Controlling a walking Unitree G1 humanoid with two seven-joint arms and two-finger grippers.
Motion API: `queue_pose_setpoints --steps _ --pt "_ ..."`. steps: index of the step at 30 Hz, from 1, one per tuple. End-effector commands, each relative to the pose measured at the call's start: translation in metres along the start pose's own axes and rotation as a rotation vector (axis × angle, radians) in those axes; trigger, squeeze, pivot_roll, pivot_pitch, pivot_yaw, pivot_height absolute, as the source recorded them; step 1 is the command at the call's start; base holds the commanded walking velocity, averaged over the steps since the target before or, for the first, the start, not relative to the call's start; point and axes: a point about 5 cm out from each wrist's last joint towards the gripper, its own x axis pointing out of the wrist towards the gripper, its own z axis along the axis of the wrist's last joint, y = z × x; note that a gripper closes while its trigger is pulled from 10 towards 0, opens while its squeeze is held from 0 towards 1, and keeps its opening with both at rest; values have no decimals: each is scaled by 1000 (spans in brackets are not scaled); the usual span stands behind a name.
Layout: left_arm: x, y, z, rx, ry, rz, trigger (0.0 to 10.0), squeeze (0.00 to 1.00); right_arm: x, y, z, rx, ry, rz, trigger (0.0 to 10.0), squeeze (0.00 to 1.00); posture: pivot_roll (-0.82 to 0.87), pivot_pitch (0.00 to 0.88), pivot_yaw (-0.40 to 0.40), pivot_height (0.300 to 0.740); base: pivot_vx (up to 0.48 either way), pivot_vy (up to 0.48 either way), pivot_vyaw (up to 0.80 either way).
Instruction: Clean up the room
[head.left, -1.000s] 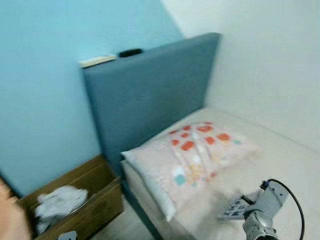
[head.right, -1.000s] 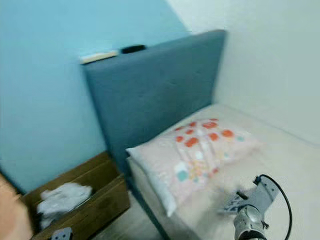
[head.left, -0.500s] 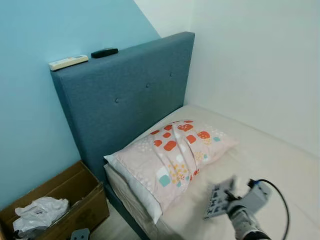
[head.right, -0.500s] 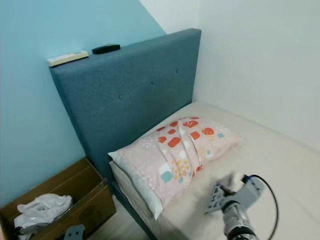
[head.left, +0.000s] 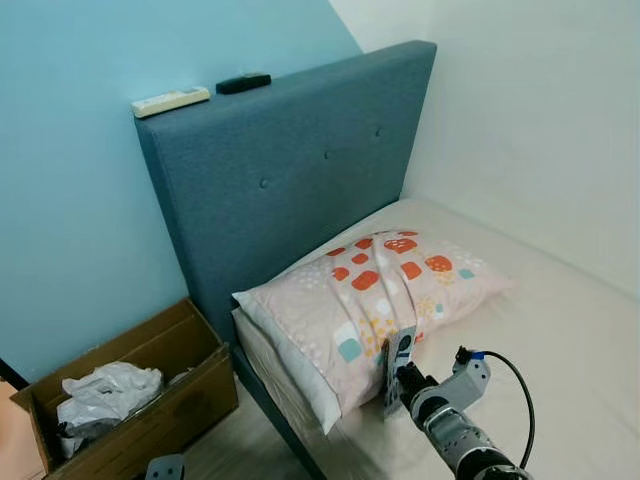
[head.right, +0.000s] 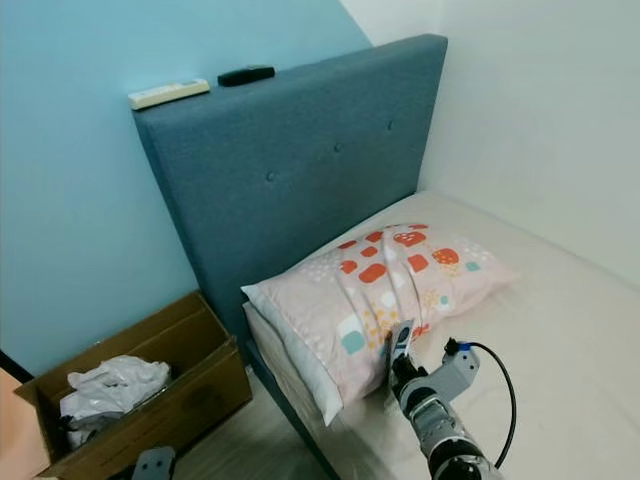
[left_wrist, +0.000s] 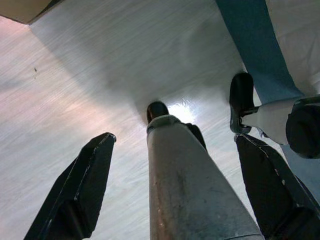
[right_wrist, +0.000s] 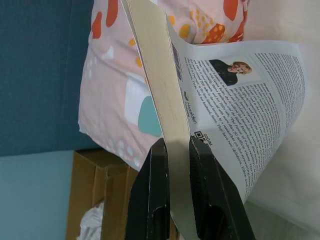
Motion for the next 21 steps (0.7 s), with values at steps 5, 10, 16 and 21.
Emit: queue_pose_setpoints --steps 5,10,16,21 --pt "-10 31 -12 19 21 25 10000 0 -2 -4 11 58 -84 4 10000 0 9 120 -2 726 0 0 0" --pt "-16 42 -24 23 47 42 10000 0 -6 -8 2 129 -55 98 10000 0 5 124 -1 726 0 0 0" --pt "-15 37 -27 23 56 41 10000 0 -3 9 -2 171 -15 222 10000 0 3 122 -3 726 0 0 0" --pt "-15 37 -28 19 58 39 10000 0 -2 19 -12 164 52 292 10000 0 2 117 -8 726 0 0 0"
